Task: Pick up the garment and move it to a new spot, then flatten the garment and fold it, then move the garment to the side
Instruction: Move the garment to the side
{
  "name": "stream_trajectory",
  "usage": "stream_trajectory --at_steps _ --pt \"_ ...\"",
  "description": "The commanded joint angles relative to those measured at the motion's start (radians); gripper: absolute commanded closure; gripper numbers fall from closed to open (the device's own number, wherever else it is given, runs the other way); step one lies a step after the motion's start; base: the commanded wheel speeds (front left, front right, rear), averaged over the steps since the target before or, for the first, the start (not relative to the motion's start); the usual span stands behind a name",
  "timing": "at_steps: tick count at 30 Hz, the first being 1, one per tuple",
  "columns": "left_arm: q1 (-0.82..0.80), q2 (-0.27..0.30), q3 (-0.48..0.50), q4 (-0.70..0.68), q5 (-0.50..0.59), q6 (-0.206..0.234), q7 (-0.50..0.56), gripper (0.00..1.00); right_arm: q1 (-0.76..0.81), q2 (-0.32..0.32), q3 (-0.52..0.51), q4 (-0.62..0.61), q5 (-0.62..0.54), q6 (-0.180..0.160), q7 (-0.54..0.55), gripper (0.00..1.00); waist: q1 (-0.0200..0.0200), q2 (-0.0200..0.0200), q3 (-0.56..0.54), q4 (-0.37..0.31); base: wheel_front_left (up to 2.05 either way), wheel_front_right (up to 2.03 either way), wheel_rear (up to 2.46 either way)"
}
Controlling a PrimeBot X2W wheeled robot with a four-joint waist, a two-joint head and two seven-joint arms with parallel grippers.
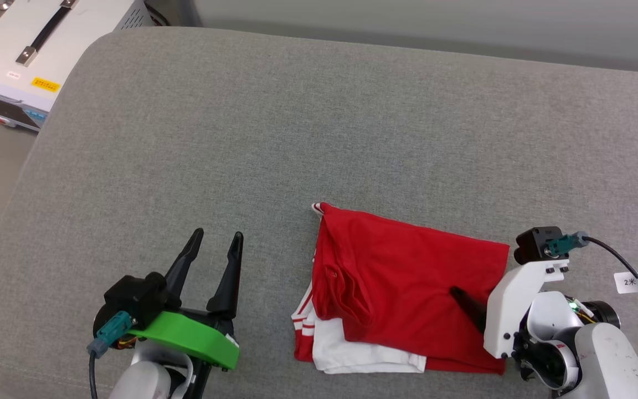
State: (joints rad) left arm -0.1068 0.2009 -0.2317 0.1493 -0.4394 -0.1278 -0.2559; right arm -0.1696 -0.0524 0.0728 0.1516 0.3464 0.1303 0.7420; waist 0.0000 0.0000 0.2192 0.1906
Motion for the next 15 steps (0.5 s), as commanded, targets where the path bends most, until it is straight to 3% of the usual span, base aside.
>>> stream_trajectory --at_steps 1,2,3,4,5,15 --pt "-0.022 -0.001 -0.001 -0.003 0.005 -0.003 -0.006 0.0 -0.003 0.002 0.011 0.042 -0.001 0.0 -0.003 0.0 0.0 0.0 0.007 0.006 0.0 0.0 0.0" --pt "-0.023 -0.001 -0.001 -0.002 0.005 -0.003 -0.006 0.0 -0.005 0.002 0.013 0.055 -0.006 0.0 -0.004 0.0 0.0 0.0 0.008 0.007 0.0 0.0 0.0" --pt "-0.025 -0.001 -0.001 -0.002 0.005 -0.003 -0.006 0.0 -0.007 0.002 0.016 0.07 -0.012 0.0 -0.005 0.31 0.0 0.0 0.01 0.008 0.0 0.0 0.0" --pt "-0.026 -0.001 0.0 -0.001 0.005 -0.003 -0.006 0.0 -0.008 0.002 0.02 0.081 -0.014 0.0 -0.006 0.88 0.0 0.0 0.01 0.008 0.0 0.0 0.0" --pt "-0.027 -0.001 0.0 0.0 0.005 -0.003 -0.006 0.0 -0.009 0.002 0.024 0.092 -0.015 0.0 -0.01 1.0 0.0 0.0 0.009 0.008 0.0 0.0 0.0" --pt "-0.009 0.003 0.006 0.011 0.008 -0.003 -0.006 0.0 -0.027 -0.013 0.07 0.059 -0.149 0.0 -0.089 1.0 0.0 0.0 -0.039 -0.031 0.0 0.0 0.0"
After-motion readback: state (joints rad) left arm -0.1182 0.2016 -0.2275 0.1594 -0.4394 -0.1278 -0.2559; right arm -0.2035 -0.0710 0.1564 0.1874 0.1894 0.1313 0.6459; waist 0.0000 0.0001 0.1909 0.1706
